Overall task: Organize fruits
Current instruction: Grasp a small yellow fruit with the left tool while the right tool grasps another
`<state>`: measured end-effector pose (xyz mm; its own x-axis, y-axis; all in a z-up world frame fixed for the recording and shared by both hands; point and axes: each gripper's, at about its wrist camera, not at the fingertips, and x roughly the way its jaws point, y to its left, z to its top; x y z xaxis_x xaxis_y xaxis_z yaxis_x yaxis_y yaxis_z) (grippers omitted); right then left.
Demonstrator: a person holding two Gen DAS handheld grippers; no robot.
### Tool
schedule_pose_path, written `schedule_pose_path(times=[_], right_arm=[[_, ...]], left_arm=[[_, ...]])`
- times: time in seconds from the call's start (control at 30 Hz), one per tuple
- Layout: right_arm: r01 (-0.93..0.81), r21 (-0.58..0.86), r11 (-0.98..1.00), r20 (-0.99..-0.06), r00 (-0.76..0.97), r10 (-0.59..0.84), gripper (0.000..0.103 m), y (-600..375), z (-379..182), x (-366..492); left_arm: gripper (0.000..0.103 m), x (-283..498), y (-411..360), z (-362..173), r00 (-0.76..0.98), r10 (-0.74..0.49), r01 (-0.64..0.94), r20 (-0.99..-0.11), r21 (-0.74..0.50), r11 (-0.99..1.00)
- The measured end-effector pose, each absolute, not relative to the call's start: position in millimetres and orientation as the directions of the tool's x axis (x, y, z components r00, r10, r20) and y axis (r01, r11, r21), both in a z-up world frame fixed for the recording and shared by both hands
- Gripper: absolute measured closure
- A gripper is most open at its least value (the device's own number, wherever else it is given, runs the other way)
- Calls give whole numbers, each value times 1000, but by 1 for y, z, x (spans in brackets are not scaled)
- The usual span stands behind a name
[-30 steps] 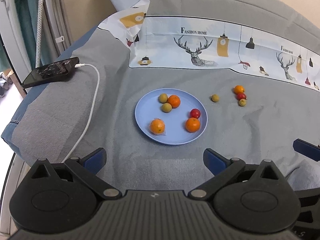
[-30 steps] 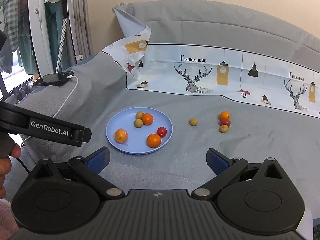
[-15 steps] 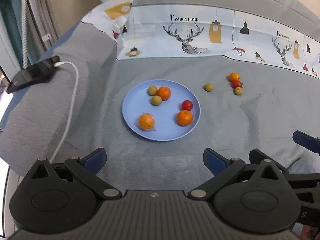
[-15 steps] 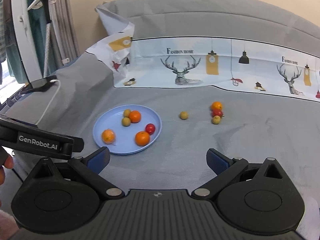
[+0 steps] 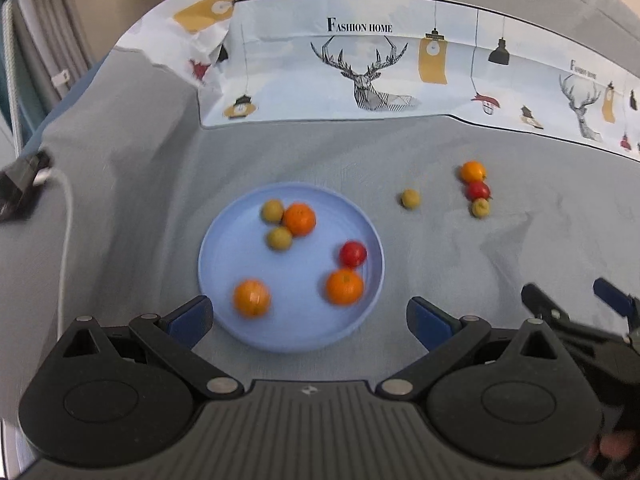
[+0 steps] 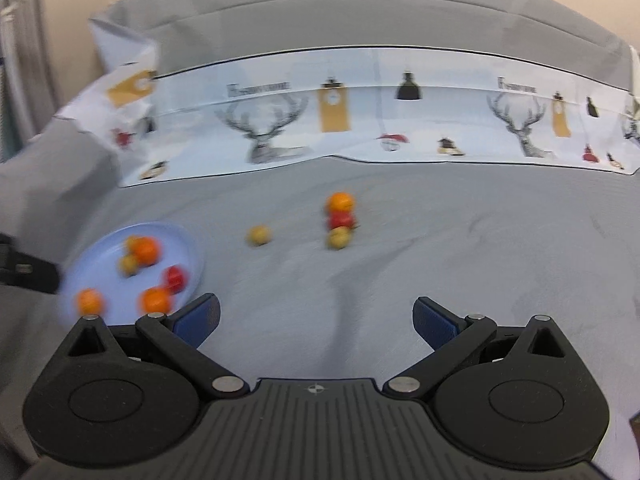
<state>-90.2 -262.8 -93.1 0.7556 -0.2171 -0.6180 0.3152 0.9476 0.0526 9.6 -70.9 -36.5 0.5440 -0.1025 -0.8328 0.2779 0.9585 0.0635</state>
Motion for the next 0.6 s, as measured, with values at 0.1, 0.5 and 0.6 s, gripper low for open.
schedule_pose_path(times=[0.1, 0.5, 0.6], right_arm=[[340, 22, 940, -612, 749, -256, 1, -289, -118, -55], [272, 51, 961, -677, 717, -167, 12, -324, -189, 59], [255, 33, 966, -673, 721, -167, 33, -322, -197, 68]], left_arm=[[0, 34, -87, -42, 536, -91, 275, -839, 72, 959], [0, 112, -152, -84, 501, -35, 267, -865, 116, 957], [0, 125, -171, -96, 496, -33, 274, -868, 121, 954]])
